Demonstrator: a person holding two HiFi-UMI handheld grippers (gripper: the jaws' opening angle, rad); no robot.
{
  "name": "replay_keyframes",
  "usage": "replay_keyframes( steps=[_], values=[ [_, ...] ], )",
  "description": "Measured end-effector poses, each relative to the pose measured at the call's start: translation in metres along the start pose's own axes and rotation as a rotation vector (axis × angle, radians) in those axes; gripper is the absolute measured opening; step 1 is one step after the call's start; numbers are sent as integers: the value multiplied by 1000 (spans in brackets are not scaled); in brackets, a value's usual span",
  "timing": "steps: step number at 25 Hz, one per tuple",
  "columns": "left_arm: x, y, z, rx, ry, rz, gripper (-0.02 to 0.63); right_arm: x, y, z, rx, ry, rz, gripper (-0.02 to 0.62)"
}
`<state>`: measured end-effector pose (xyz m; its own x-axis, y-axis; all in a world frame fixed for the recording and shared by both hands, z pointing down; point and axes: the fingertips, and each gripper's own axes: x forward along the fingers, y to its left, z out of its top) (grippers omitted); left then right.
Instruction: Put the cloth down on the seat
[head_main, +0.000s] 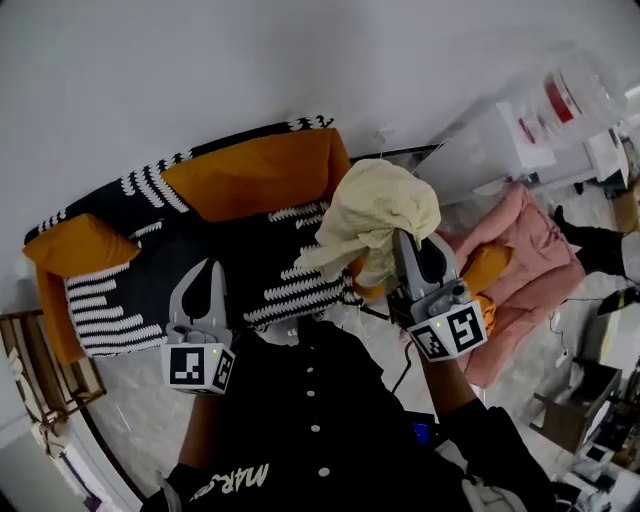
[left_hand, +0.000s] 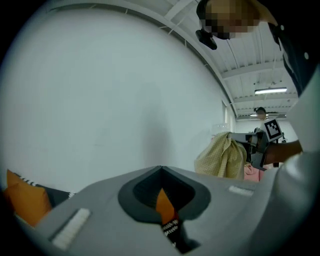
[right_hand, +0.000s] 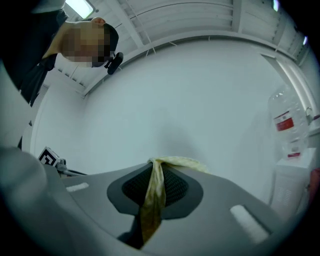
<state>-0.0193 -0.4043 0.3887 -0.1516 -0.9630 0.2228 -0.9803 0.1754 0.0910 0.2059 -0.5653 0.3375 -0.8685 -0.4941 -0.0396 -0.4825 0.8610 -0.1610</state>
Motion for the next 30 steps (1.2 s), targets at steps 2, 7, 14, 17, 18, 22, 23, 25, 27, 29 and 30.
replay_keyframes(
  steps=[2, 7, 14, 17, 18, 22, 23, 25, 27, 29, 30],
  values=[
    [-10, 5, -3, -7, -2, 53, 0, 11, 6, -4, 10, 7, 56, 58],
    [-33, 17, -6, -26, -12, 154, 0, 32, 23, -10, 21, 17, 163, 58],
    [-58, 22, -13, -56, -4, 247, 0, 50, 47, -25, 7, 54, 277, 58],
    [-61, 23, -16, -71, 5, 246, 0, 53, 53, -33, 22, 78, 292, 58],
    [-62, 23, -18, -75, 11, 238, 0, 53, 55, -36, 22, 86, 292, 58],
    [-59, 25, -23, -68, 37, 193, 0, 57, 60, -46, 6, 104, 288, 58],
    [-57, 26, -24, -63, 43, 183, 0, 59, 60, -49, 2, 108, 290, 58],
    [-55, 27, -25, -55, 50, 170, 0, 63, 63, -56, -7, 119, 299, 58],
    [-57, 28, -27, -59, 57, 156, 0, 65, 67, -64, -16, 134, 310, 58],
    [-58, 28, -34, -69, 77, 141, 0, 66, 69, -76, -17, 157, 311, 58],
    [-58, 29, -38, -72, 91, 137, 0, 68, 69, -83, -16, 167, 311, 58]
  ],
)
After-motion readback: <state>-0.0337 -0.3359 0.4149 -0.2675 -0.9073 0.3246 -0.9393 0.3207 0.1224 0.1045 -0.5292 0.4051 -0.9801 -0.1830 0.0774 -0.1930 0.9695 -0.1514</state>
